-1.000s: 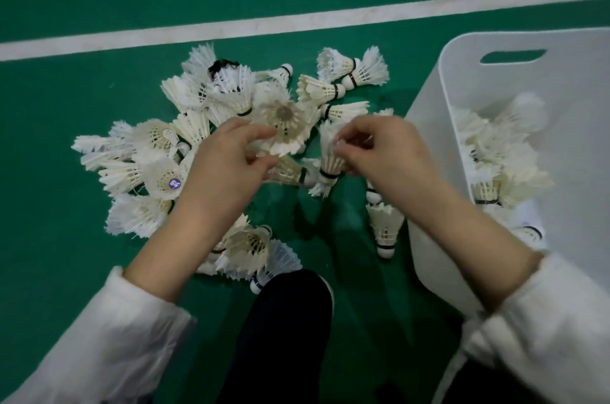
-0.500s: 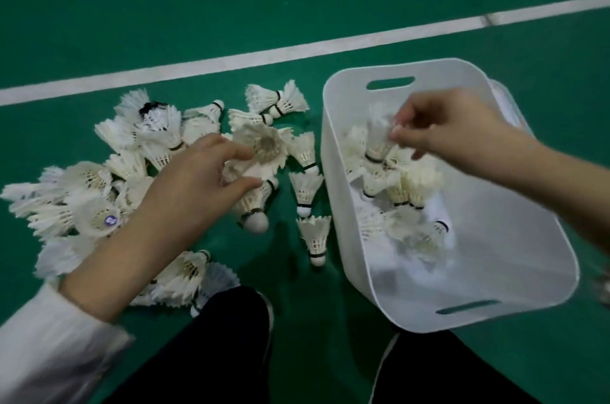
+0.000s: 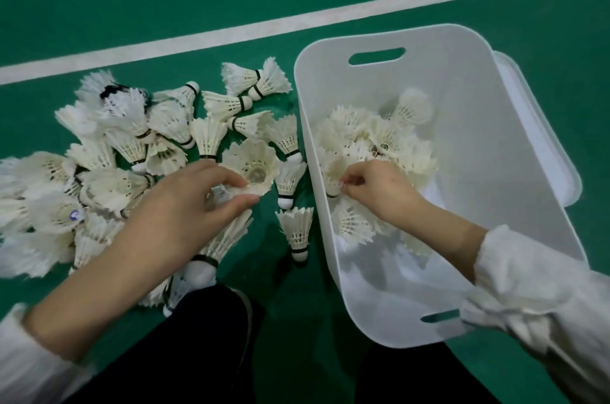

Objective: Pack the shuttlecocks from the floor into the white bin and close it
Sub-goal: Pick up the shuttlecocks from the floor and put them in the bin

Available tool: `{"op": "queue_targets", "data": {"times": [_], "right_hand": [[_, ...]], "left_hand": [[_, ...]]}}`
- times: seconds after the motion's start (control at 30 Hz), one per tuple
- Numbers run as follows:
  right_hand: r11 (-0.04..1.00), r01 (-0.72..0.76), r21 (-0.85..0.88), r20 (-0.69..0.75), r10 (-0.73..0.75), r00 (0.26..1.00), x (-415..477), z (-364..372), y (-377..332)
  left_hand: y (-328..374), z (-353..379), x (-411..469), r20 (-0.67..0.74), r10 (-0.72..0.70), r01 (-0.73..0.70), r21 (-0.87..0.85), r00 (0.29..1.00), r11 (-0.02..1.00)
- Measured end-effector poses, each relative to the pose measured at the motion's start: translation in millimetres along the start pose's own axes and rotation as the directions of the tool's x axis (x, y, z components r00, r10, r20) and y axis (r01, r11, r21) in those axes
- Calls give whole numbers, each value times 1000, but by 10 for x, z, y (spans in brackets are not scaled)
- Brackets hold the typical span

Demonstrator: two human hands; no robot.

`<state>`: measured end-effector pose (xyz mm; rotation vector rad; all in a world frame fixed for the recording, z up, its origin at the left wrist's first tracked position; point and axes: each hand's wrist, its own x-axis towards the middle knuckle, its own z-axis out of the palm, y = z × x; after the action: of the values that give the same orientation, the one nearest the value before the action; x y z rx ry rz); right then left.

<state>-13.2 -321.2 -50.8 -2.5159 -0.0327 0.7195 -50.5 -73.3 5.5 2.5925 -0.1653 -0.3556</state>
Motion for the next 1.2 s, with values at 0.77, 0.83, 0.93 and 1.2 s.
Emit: {"op": "queue_targets", "data": {"times": [0.77, 0.83, 0.93, 1.2], "right_hand": [[822, 407, 398, -339, -280, 898, -550, -336, -849], [736, 400, 547, -408, -183, 895, -598, -512, -771], [750, 366, 551, -478, -76, 875, -620, -710, -491], [960, -113, 257, -231, 174, 957, -467, -466, 131]], "left_hand": [[259, -85, -94, -130, 214, -234, -162, 968, 959], [258, -93, -77, -142, 192, -219, -218, 971, 951], [142, -74, -14, -150, 115, -147, -221, 982, 964], [-6, 132, -20, -40, 175, -176, -13, 984, 984]]}}
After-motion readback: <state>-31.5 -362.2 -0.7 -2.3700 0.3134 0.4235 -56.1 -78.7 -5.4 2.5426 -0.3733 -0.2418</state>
